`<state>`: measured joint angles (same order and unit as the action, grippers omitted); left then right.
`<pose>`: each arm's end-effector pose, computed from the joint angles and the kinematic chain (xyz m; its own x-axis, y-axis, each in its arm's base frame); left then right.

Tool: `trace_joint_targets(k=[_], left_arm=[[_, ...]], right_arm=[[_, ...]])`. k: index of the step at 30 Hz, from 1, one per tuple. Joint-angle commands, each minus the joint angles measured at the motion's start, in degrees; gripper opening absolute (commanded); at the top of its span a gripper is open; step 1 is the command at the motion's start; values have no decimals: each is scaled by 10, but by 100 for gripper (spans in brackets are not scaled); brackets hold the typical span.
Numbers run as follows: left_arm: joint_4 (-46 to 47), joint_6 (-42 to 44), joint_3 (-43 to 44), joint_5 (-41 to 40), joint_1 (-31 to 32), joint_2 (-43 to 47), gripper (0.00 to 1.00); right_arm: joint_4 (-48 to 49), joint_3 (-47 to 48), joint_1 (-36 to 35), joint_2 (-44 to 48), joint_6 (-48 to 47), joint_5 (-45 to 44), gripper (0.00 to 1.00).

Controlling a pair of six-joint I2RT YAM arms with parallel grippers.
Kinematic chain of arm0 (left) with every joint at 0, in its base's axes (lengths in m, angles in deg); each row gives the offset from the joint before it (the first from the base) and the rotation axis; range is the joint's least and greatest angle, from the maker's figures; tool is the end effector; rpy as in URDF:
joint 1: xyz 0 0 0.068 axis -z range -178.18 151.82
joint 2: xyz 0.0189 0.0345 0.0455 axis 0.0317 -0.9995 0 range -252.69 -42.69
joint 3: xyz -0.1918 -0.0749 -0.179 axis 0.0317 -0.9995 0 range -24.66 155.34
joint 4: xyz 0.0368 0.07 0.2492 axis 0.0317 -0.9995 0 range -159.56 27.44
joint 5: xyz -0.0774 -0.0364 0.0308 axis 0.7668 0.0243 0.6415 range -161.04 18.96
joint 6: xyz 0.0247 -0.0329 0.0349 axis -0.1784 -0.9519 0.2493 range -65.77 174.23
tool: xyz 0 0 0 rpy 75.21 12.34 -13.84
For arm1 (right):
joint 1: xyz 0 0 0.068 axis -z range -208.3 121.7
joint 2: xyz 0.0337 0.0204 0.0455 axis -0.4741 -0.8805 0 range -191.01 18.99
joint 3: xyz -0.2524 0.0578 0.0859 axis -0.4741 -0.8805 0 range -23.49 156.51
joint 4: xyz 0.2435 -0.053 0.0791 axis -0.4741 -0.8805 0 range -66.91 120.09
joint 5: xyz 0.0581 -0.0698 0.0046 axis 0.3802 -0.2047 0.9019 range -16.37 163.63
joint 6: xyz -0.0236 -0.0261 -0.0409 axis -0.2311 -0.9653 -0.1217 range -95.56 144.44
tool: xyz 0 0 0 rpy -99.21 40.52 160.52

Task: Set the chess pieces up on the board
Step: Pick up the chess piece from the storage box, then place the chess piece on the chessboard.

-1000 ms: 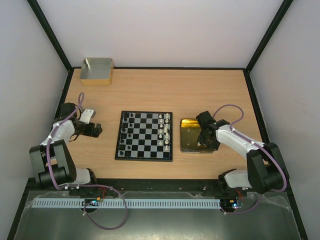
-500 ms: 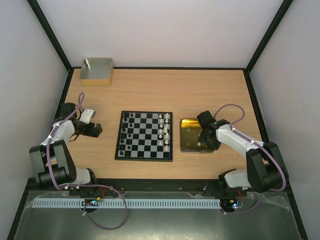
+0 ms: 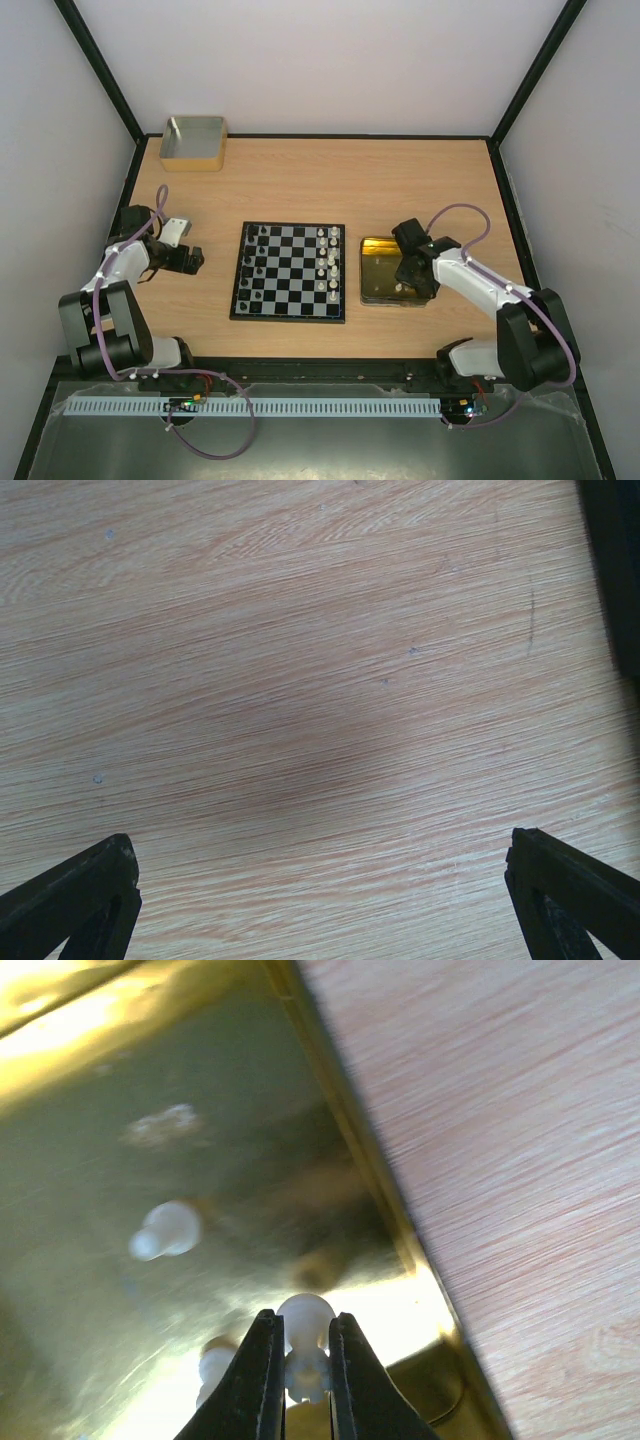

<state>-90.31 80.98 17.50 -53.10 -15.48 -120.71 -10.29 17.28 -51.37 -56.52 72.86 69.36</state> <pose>0.2389 0.0629 0.1802 -0.8323 0.1893 -0.5209 0.2490 0.9674 -0.0463 0.2012 0.0829 0.1730 -0.8692 0.4406 -0.2243 0.4175 0.8972 0.1443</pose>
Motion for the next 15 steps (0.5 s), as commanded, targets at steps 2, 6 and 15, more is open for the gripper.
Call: trace_joint_targets(k=[2,6,15], left_arm=[[-2,-5,-8,8,1,14,100],[-4,-4,-9,8,2,19,100],[-13,5,-18,5,2,44,99]], right_arm=[[-38,54,-71,19,34,-50,5],[-64,100,-158,-3,75,-78,5],[-81,149,-304,-48,146,-110,4]])
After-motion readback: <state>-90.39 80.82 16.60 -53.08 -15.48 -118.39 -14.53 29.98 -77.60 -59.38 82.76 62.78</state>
